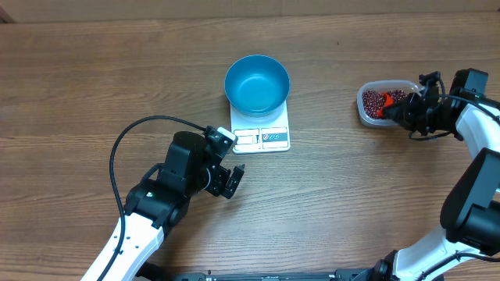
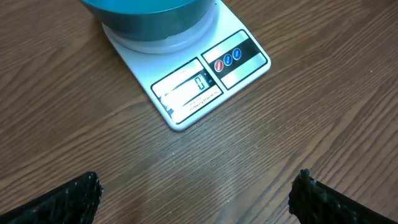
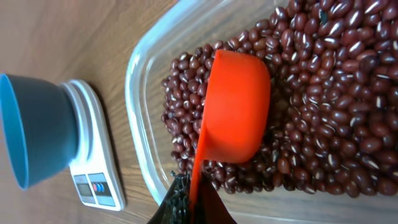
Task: Scoop item into bowl and weigh 150g on scale
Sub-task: 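Drag the red scoop through the beans with the right gripper to fill it, then lift the filled scoop out of the tub with the right gripper, then carry the scoop over the blue bowl and tip beans in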
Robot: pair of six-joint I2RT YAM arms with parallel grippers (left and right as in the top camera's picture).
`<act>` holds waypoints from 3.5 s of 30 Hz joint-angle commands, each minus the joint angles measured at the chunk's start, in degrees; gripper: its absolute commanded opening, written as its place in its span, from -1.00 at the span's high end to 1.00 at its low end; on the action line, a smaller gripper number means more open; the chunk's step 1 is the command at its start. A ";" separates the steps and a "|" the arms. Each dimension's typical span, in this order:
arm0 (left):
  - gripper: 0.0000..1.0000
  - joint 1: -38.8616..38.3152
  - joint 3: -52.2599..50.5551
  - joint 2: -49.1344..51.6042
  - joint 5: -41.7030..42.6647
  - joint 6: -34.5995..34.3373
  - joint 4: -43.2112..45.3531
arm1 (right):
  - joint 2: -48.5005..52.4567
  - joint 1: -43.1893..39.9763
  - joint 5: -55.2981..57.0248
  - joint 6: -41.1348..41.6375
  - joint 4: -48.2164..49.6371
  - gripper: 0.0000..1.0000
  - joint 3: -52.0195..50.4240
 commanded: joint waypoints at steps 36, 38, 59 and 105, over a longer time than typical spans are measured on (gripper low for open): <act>-0.99 0.22 -0.20 0.31 -0.35 -0.55 0.07 | 0.17 -11.37 -21.97 -5.31 -4.59 0.93 -0.50; -0.99 0.20 -0.20 0.31 -0.35 -0.55 0.07 | 0.17 -12.50 -23.54 -6.82 -5.66 0.93 -0.50; -0.99 0.22 -0.20 0.31 -0.35 -0.52 0.07 | 0.15 -14.38 -44.04 -14.58 -9.73 0.93 -0.35; -0.99 0.22 -0.20 0.31 -0.35 -0.52 0.07 | 0.15 34.05 -12.24 31.82 31.69 0.92 5.27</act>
